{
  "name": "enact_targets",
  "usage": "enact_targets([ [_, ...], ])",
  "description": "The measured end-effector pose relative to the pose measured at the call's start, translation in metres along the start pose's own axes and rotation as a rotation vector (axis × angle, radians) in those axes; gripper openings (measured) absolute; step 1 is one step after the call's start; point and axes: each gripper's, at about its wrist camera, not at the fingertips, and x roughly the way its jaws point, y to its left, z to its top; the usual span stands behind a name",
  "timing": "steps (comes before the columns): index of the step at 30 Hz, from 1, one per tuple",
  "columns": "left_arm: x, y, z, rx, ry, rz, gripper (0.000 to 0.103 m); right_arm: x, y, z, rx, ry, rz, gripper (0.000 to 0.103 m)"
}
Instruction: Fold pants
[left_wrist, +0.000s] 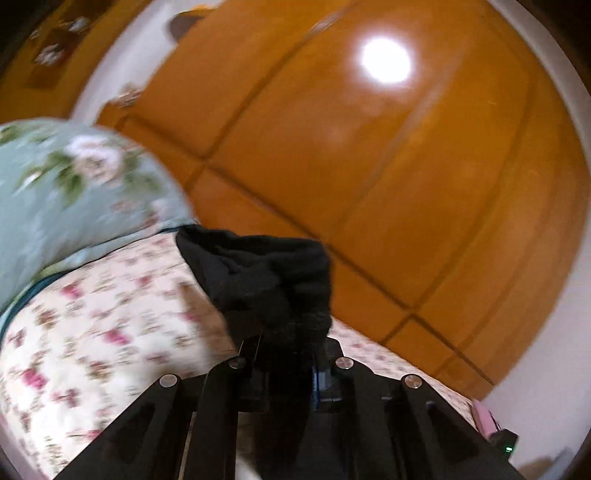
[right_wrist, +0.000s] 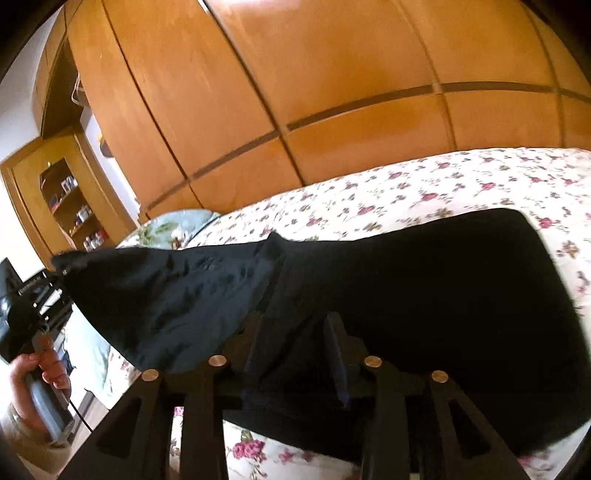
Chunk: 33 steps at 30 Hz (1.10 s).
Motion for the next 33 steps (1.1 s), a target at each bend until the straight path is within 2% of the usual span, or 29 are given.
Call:
enact_targets([
  [4, 0.009, -0.054, -0.004, 0.103, 0.033, -0.12, 0.014, -0.025, -0.021, -0.002, 0.063, -0.025, -0.028, 0.04],
  [9, 0.023, -0.109, -0.03, 0.243, 0.092, -0.215, 0.014, -0.054, -0.047, -0.004, 0.133, -0.08, -0.054, 0.042],
  [16, 0.062, -0.176, -0.091, 0.374, 0.275, -0.331, 0.014, -0.085, -0.08, 0.003, 0.239, -0.167, -0.071, 0.05],
  [20, 0.085, -0.2, -0.13, 0.454, 0.37, -0.365, 0.014, -0.092, -0.093, 0.0, 0.295, -0.181, -0.074, 0.051],
  [25, 0.116, -0.211, -0.183, 0.528, 0.513, -0.345, 0.016, -0.1, -0.109, -0.004, 0.364, -0.187, -0.121, 0.051],
  [29, 0.117, -0.21, -0.218, 0.589, 0.614, -0.333, 0.034, -0.107, -0.116, -0.008, 0.396, -0.203, -0.107, 0.052],
  [32, 0.095, -0.203, -0.221, 0.578, 0.597, -0.4, 0.044, -0.106, -0.113, -0.009, 0.392, -0.198, -0.066, 0.06],
  [33, 0.091, -0.199, -0.22, 0.572, 0.599, -0.418, 0.044, -0.103, -0.111, -0.008, 0.385, -0.192, -0.059, 0.061],
])
